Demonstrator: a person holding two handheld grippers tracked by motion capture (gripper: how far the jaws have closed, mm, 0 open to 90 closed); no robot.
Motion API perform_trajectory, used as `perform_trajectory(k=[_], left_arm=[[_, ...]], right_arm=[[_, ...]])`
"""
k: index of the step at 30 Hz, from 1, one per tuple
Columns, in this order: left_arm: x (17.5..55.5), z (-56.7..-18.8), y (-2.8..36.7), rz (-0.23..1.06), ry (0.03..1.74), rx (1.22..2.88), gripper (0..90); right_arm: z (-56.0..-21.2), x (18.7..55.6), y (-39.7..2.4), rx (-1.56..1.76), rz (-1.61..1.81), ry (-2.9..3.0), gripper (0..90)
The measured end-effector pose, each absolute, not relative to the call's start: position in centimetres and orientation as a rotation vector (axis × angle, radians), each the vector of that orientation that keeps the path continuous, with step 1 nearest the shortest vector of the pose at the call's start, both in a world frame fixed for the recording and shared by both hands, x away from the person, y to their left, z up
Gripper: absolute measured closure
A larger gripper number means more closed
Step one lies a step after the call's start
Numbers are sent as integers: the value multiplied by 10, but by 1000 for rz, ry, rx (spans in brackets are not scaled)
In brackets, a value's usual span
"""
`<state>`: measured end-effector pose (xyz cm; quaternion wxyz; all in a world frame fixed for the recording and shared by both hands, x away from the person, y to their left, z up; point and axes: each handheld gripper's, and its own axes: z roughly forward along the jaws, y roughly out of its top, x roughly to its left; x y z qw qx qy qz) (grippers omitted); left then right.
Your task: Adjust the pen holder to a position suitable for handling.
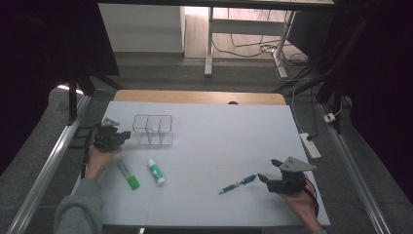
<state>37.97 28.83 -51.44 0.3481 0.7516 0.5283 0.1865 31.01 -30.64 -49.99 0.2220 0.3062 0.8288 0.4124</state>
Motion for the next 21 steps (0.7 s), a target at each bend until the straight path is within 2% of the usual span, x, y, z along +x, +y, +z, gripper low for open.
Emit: perform_trajectory(k=[21], left_arm=[[400, -520, 277, 468, 1341, 1986, 890]], right_arm=[[-501, 310, -305, 838, 1153, 2295, 235]])
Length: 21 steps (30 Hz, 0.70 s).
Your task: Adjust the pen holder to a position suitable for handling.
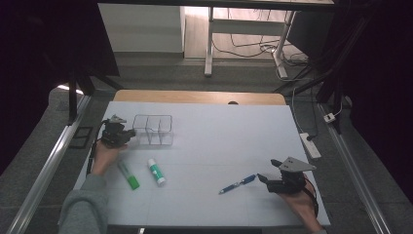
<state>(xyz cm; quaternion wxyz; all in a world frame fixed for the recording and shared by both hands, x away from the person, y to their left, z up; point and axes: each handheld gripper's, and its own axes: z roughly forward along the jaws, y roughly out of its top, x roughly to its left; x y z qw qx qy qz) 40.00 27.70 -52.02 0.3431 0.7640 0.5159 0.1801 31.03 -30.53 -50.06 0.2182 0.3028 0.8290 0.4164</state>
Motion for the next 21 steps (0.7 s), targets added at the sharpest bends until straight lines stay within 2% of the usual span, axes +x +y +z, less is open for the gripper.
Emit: perform_trajectory(k=[21], left_arm=[[405, -520, 273, 448, 1331, 1975, 890]], right_arm=[[-501, 311, -304, 836, 1148, 2304, 236]])
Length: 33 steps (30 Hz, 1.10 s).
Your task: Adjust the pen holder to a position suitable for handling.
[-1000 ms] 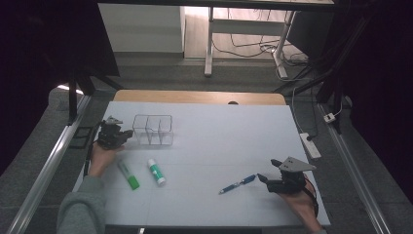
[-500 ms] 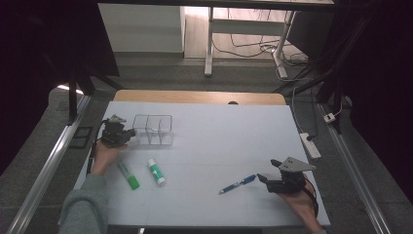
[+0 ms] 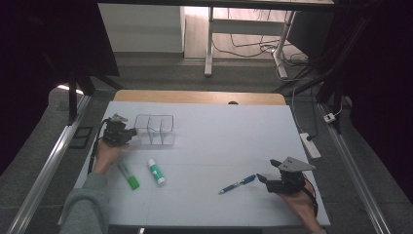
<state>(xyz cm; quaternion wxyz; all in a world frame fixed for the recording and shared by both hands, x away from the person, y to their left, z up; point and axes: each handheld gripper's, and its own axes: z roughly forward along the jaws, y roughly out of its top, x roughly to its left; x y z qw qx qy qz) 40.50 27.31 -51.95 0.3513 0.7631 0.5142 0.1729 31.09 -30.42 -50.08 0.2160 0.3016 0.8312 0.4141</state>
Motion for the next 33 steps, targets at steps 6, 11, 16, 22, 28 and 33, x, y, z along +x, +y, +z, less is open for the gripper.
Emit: perform_trajectory(k=[6, 11, 16, 22, 28, 33], left_arm=[[407, -519, 267, 442, 1312, 1992, 890], [409, -518, 260, 436, 1289, 2012, 890], [409, -515, 254, 429, 1271, 2021, 890], [409, -513, 247, 421, 1248, 2029, 890], [410, -513, 241, 414, 1236, 2035, 890], [412, -512, 234, 412, 1221, 2042, 890]], right_arm=[[-501, 311, -304, 840, 1140, 2306, 236], [-501, 311, -304, 842, 1140, 2308, 237], [-501, 311, -304, 843, 1135, 2308, 237], [-501, 312, -304, 841, 1134, 2312, 237], [-501, 312, -304, 843, 1138, 2311, 237], [-502, 312, -303, 845, 1138, 2309, 237]])
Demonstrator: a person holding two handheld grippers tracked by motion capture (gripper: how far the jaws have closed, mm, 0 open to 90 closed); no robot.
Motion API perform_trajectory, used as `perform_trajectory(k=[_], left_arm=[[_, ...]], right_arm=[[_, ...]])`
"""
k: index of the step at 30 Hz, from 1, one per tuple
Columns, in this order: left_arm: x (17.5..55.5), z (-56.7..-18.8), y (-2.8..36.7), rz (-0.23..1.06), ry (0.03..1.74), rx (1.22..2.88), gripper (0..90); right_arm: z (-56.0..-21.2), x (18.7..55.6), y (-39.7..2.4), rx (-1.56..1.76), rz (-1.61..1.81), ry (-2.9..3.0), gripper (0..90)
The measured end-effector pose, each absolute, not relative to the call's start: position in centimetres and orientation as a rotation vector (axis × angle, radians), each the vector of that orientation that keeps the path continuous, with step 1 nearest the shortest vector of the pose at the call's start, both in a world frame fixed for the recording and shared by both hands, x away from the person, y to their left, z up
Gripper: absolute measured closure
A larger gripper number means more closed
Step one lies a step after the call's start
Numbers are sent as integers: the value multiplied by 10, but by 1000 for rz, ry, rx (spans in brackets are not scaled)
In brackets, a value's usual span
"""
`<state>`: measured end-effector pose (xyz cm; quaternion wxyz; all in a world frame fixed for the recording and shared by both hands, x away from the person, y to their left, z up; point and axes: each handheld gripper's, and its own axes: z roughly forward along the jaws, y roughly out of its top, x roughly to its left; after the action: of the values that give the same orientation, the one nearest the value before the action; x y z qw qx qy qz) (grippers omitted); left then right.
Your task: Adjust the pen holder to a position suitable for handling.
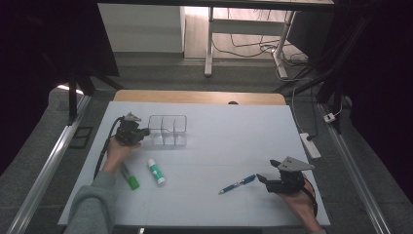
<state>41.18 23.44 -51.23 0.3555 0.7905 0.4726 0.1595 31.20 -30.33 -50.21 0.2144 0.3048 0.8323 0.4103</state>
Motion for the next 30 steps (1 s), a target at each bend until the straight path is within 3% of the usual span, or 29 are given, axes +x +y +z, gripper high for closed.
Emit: perform_trajectory(k=[30], left_arm=[[421, -508, 192, 392, 1144, 2103, 889]], right_arm=[[-502, 312, -302, 846, 1125, 2317, 239]])
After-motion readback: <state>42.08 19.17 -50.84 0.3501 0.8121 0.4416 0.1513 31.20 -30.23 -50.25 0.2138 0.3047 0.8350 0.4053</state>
